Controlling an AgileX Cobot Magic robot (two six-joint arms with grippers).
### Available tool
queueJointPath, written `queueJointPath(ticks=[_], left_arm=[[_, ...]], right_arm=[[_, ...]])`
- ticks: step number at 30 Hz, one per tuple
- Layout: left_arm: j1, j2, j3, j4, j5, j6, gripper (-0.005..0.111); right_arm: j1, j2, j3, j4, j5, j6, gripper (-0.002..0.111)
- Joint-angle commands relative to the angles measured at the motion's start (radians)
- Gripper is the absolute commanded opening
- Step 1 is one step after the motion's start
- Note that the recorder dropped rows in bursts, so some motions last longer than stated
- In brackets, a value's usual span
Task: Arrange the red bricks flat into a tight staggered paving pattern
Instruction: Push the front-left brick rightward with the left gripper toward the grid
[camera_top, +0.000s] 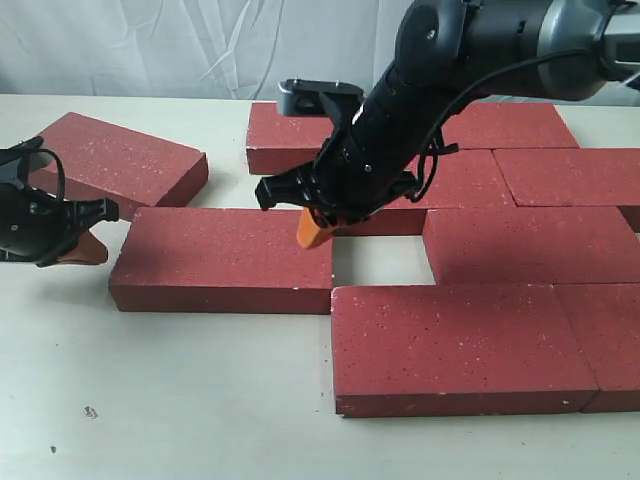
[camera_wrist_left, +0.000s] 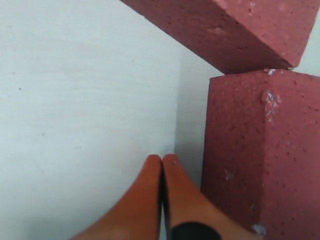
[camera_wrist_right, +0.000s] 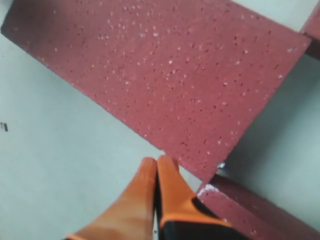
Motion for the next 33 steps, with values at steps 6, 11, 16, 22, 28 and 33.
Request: queueJointPath(ticks=[6, 11, 16, 22, 28, 33], left_arm=[[0.012, 0.002, -0.004, -0.009, 0.048, -0.004, 0.0], [-0.007, 0.002, -0.004, -0.013, 0.062, 0.0, 0.0], [-0.047, 0.002, -0.004, -0.008, 0.055, 0.0, 0.0], [-0.056, 0.002, -0.004, -0.009, 0.048, 0.0, 0.0], [-0.056, 0.002, -0.004, -0.033, 0.076, 0.0, 0.0], [-0.056, 0.002, -0.004, -0.04, 0.092, 0.0, 0.0]], right_arm=[[0.084, 0.076, 0.004, -0.043, 0.061, -0.036, -0.001], [0.091, 0.11, 0.004, -0.086, 0.022, -0.032, -0.001], [0.091, 0.123, 0.004, -0.141, -0.005, -0.028, -0.001], [0.091, 0.123, 0.004, -0.164, -0.021, 0.004, -0.001], [0.09, 0.02, 0.004, -0.067, -0.039, 0.004, -0.001], [0.029, -0.054, 0.004, -0.062, -0.111, 0.017, -0.001]])
